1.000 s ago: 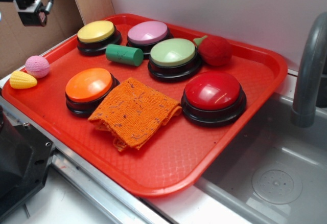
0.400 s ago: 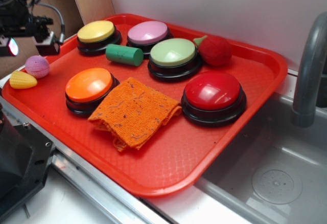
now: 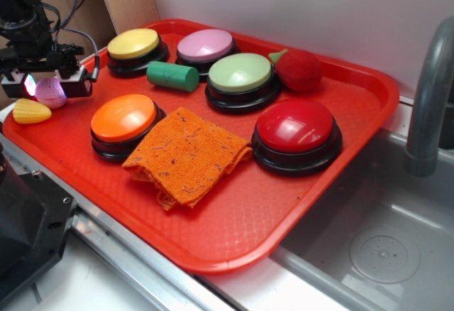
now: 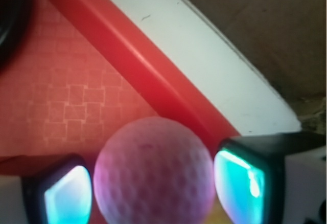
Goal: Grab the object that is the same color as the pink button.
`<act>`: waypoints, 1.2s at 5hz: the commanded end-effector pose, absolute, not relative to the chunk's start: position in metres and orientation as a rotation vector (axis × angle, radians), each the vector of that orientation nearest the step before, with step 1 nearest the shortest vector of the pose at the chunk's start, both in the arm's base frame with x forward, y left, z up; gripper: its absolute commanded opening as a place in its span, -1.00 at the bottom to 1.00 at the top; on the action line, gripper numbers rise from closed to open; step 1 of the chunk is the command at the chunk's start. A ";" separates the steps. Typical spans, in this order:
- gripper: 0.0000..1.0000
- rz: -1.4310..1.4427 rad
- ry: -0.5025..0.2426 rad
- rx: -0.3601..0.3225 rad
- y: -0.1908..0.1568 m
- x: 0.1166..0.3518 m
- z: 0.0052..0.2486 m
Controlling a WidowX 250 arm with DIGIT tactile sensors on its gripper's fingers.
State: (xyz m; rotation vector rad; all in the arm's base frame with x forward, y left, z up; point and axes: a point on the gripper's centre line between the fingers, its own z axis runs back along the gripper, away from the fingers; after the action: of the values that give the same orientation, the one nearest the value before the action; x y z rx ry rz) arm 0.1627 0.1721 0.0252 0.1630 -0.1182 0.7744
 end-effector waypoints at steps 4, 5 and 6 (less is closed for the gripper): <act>-1.00 0.393 -0.144 0.043 0.091 0.197 0.143; -1.00 0.310 -0.173 0.021 0.054 0.202 0.171; -1.00 0.258 -0.170 -0.008 0.031 0.201 0.188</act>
State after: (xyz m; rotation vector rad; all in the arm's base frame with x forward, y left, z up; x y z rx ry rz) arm 0.2066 0.0268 0.1665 -0.0023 -0.1077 0.2746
